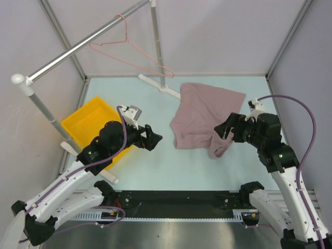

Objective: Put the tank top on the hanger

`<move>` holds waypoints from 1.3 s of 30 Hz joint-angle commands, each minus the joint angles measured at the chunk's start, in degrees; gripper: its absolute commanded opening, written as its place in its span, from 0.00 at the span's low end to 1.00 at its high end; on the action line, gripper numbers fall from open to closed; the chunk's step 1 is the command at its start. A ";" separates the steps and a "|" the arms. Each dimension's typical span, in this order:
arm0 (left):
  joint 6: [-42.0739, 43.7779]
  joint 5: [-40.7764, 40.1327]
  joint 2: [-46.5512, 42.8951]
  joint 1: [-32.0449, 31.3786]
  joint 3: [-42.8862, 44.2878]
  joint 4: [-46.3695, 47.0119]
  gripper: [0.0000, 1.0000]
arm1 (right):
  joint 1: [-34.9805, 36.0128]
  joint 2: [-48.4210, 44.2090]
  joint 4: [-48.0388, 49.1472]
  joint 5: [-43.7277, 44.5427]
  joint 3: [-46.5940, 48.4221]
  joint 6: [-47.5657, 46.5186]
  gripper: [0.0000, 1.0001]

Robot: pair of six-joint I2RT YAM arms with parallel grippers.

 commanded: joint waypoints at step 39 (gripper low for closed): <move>3.71 5.49 -2.65 27.81 -3.97 -8.73 0.99 | 26.05 76.58 38.27 -2.02 78.45 -33.64 0.92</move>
